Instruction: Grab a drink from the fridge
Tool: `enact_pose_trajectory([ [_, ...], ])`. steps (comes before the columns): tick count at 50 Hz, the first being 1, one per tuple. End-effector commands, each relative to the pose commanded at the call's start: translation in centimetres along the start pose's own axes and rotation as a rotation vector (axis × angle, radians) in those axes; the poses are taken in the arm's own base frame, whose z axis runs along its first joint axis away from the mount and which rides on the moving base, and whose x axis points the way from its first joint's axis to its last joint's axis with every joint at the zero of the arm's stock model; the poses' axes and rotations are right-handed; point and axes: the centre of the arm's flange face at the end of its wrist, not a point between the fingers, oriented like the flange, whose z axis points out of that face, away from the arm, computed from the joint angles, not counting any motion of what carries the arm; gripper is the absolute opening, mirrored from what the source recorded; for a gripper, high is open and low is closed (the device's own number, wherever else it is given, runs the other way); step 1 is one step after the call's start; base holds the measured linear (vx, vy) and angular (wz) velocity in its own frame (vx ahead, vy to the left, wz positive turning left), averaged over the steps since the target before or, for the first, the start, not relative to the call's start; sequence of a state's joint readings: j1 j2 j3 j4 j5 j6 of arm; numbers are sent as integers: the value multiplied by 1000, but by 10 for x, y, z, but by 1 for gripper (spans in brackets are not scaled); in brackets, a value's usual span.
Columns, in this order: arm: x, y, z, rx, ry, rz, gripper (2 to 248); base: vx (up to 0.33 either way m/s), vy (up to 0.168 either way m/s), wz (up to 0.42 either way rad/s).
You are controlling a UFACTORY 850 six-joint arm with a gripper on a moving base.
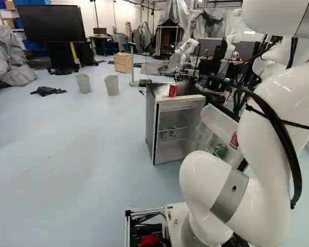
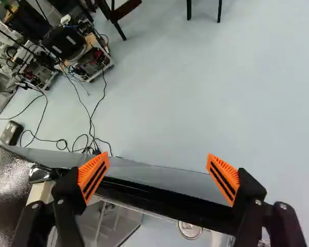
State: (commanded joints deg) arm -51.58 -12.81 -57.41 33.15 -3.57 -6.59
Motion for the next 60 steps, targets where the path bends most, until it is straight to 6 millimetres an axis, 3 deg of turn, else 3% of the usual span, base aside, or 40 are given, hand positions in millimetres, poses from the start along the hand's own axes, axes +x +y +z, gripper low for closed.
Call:
enact_pose_trajectory([
  [39,14,-4,91,-11,-156,9,247,0,0,0],
  [60,1,1,118,-21,-246,-1,247,0,0,0],
])
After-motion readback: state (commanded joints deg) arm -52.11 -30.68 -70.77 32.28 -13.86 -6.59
